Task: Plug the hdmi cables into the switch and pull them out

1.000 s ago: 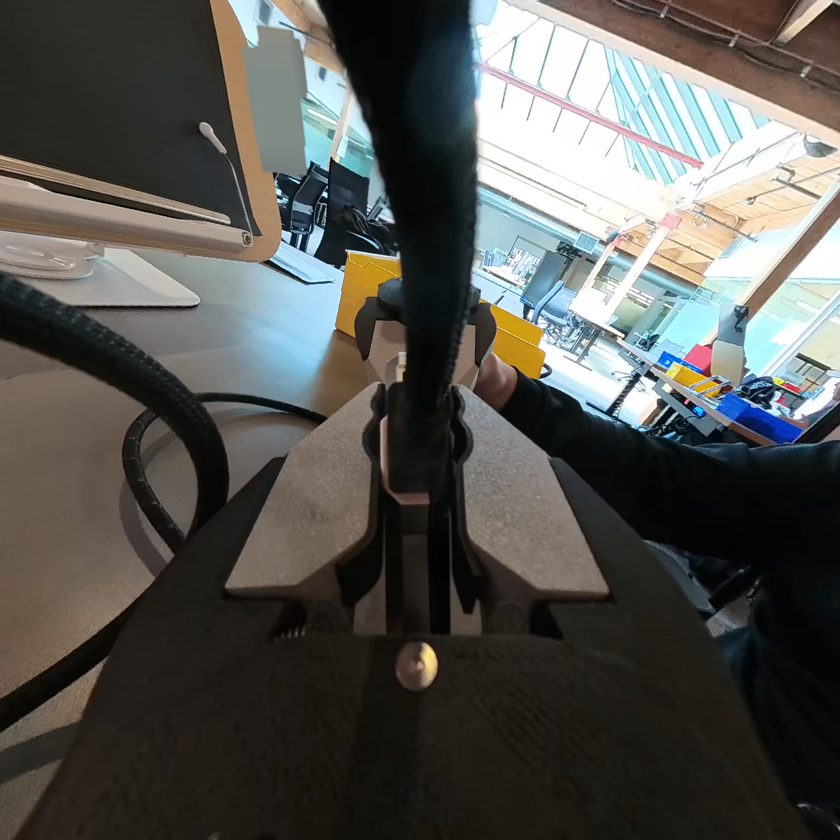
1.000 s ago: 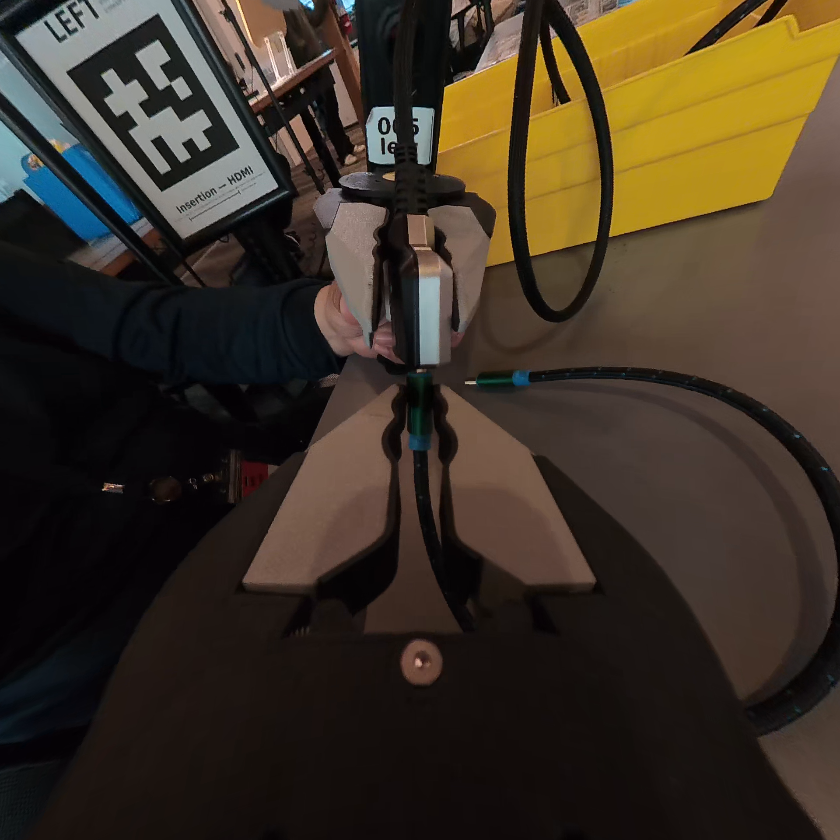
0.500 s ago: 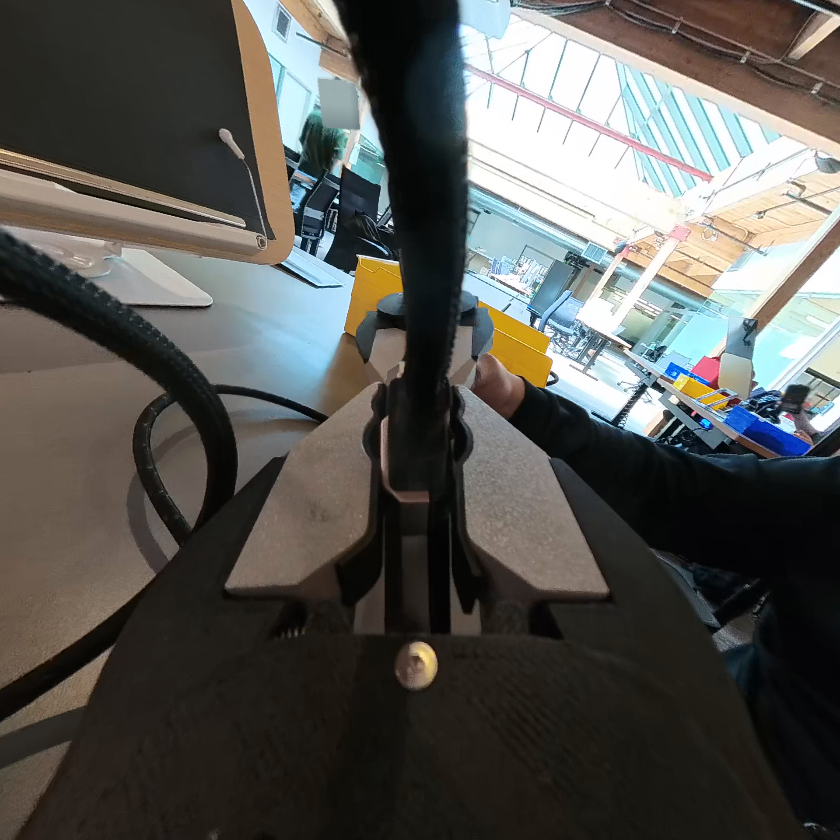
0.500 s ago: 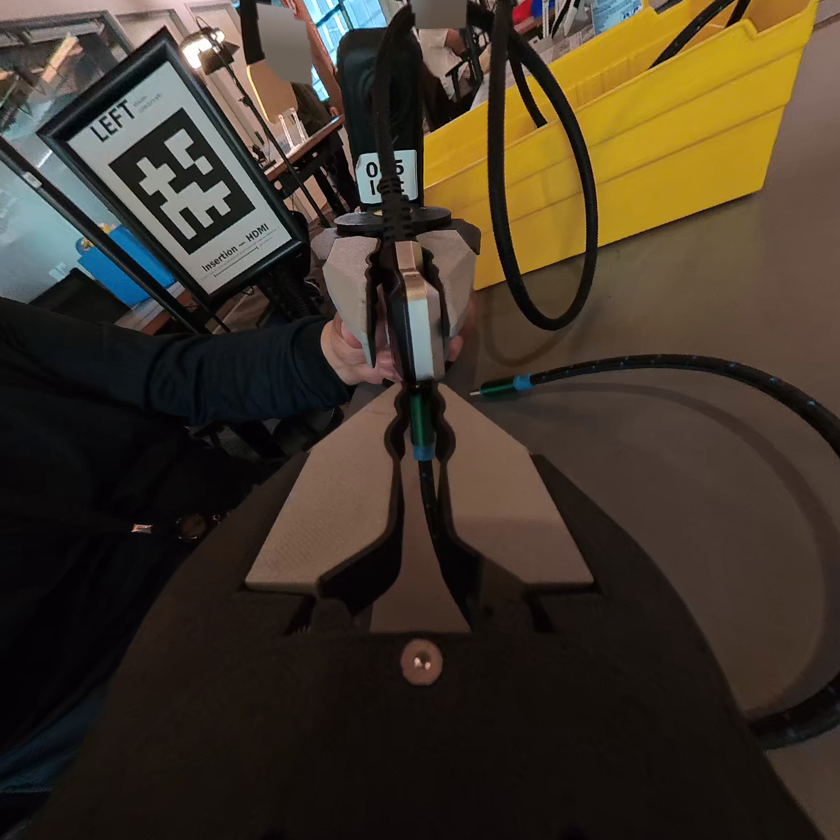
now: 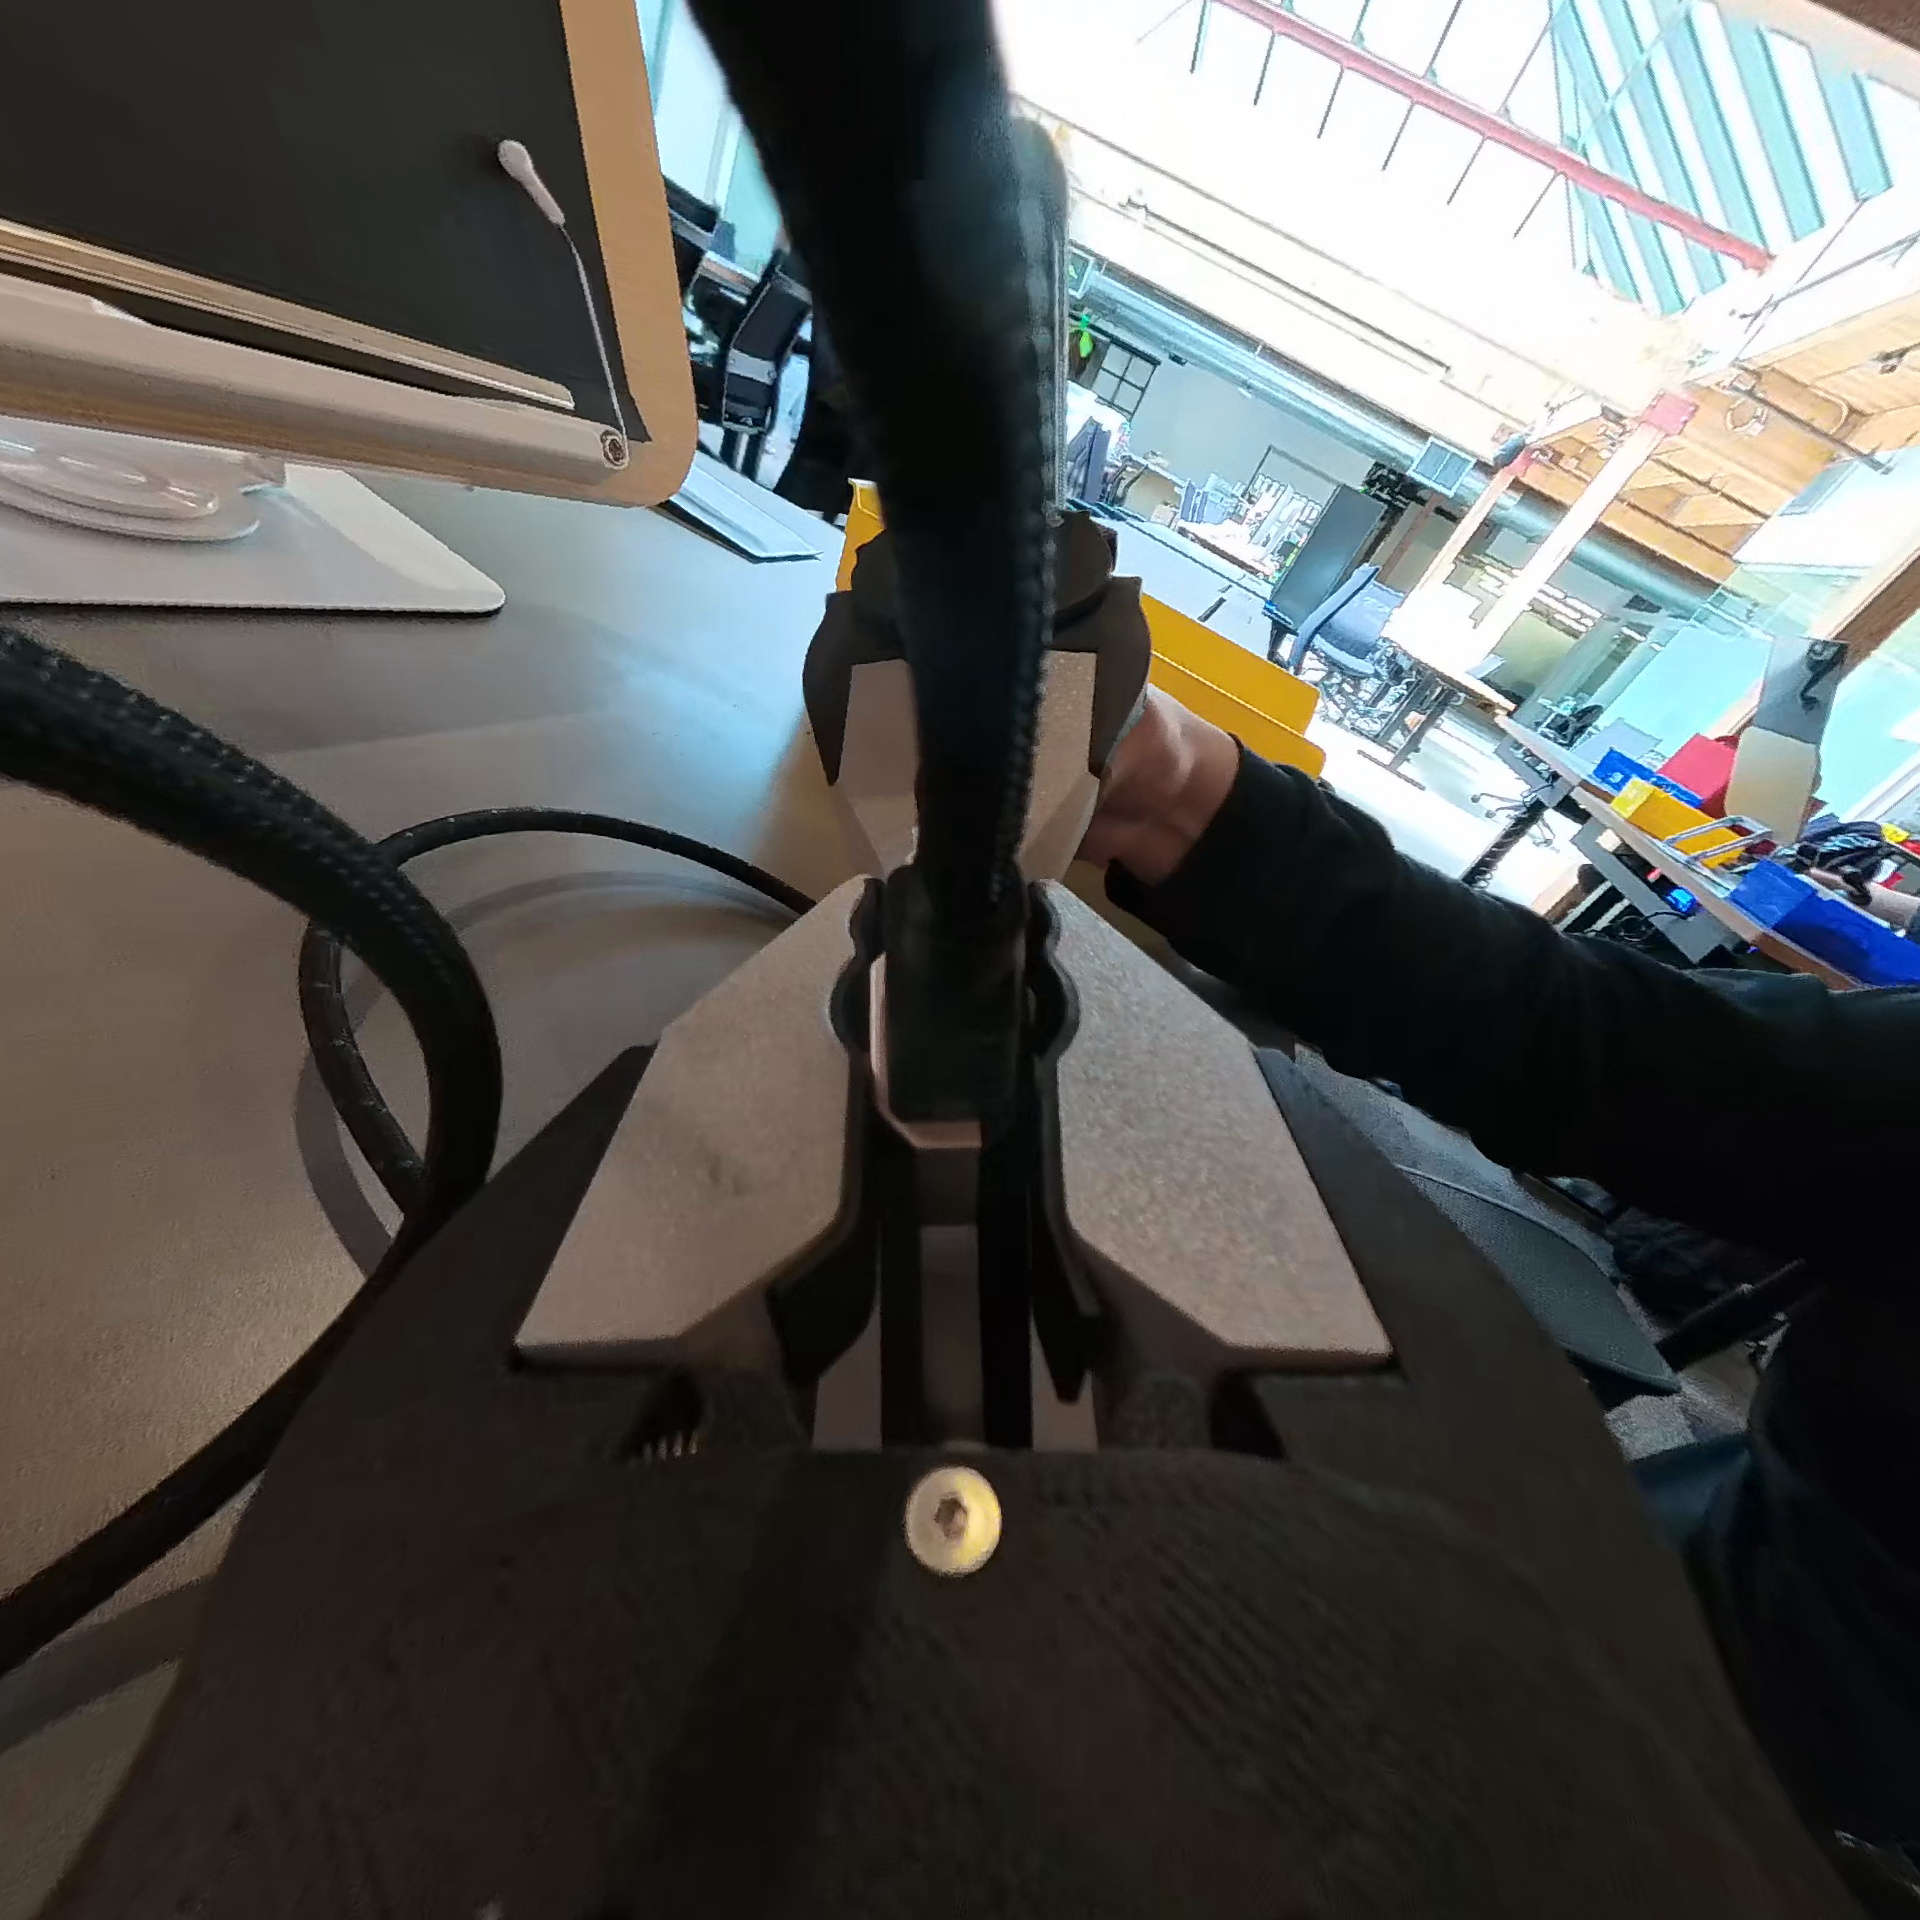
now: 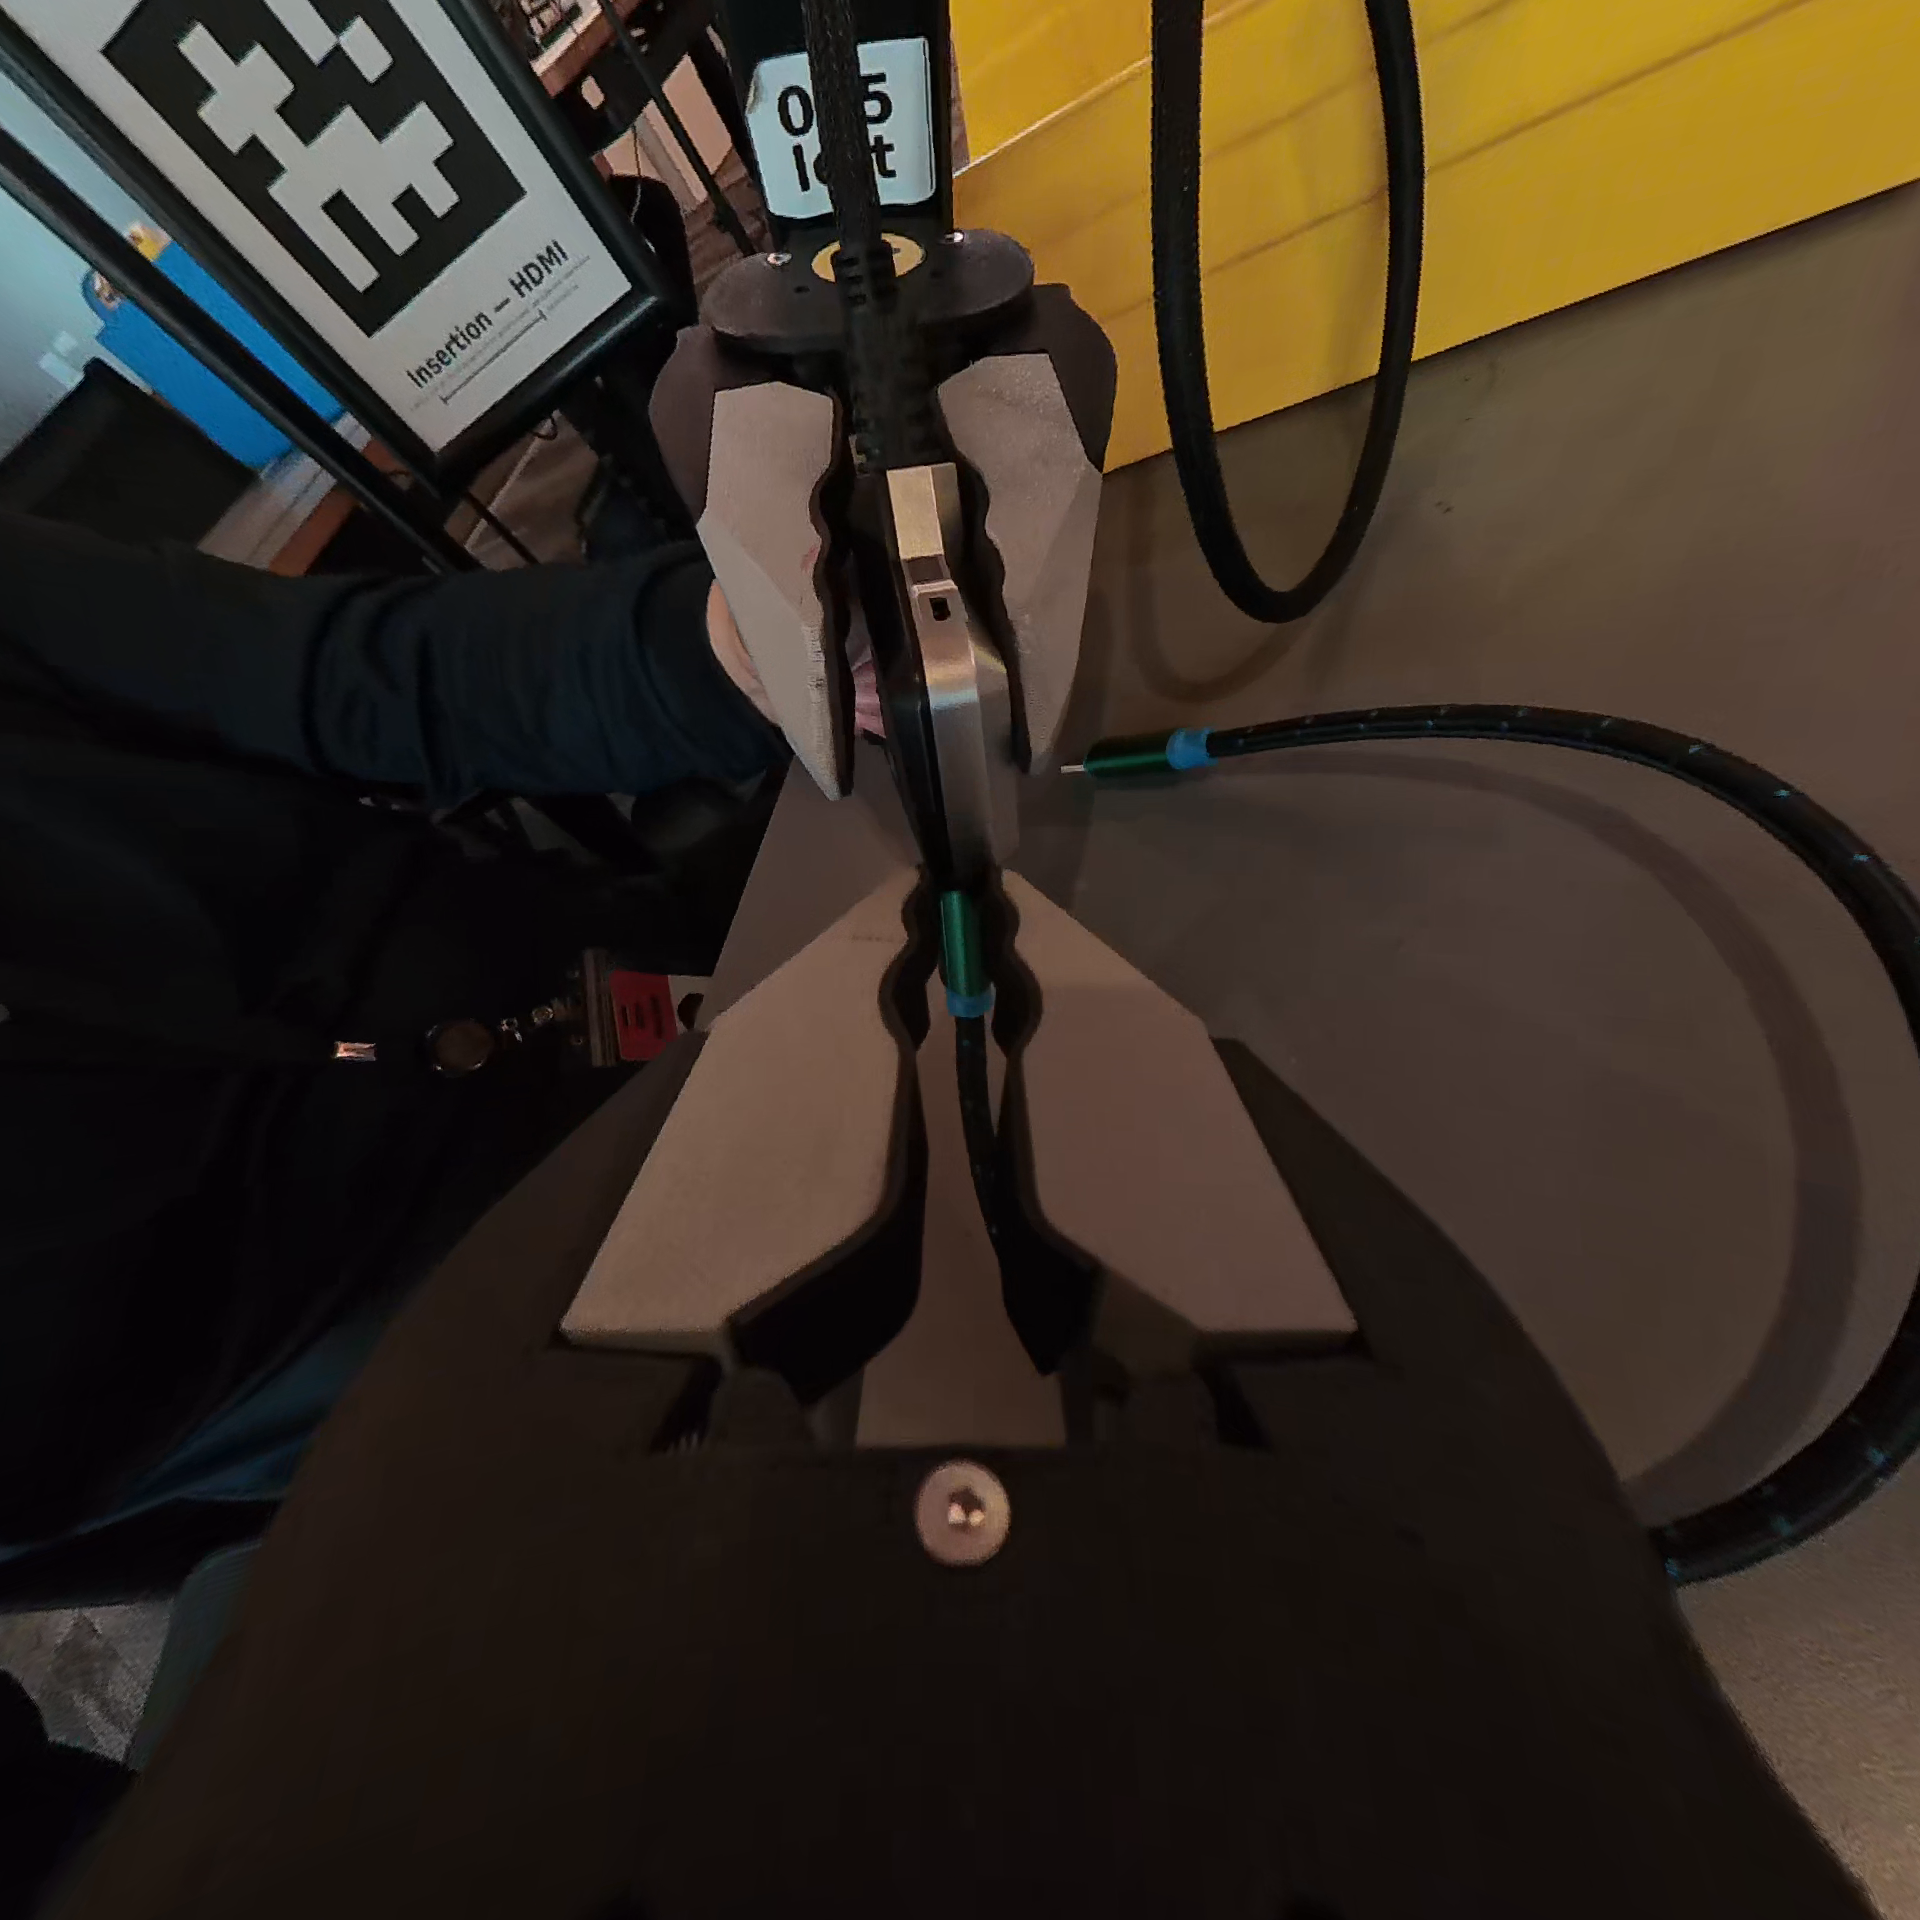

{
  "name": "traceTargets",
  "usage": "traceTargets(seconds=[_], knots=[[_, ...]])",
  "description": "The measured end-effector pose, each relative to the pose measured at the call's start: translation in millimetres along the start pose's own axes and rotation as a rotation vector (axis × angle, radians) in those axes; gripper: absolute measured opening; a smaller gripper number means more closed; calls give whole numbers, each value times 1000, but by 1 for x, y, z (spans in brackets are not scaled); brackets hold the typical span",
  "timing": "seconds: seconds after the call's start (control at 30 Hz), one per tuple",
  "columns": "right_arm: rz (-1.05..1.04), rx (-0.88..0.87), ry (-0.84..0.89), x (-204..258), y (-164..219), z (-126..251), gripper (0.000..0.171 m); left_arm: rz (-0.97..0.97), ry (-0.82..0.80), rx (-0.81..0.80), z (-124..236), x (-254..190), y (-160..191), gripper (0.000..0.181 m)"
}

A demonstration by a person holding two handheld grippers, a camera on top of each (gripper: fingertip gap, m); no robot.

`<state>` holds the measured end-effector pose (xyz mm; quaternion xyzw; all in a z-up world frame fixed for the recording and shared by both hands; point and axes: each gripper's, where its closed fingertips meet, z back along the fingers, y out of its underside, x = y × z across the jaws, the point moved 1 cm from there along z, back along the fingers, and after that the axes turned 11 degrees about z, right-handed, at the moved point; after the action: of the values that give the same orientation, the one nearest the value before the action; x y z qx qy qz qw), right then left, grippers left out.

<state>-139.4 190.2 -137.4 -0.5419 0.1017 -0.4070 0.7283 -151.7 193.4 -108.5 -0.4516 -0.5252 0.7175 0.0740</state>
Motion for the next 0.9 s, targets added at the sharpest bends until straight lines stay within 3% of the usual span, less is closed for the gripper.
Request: traceTargets(seconds=[0.17, 0.43, 0.77, 0.9], knots=[[4, -11, 5, 1, -1, 0, 6, -1, 8, -2, 0, -1, 0, 25], [-59, -210, -42, 0, -14, 0, 8, 16, 47, -68, 6, -4, -8, 26], [-47, -310, 32, -6, -23, -5, 7, 43, 33, -143, 14, 1, -17, 26], [21, -177, 64, -4, -15, -5, 6, 30, 24, -97, 10, 1, -11, 25]])
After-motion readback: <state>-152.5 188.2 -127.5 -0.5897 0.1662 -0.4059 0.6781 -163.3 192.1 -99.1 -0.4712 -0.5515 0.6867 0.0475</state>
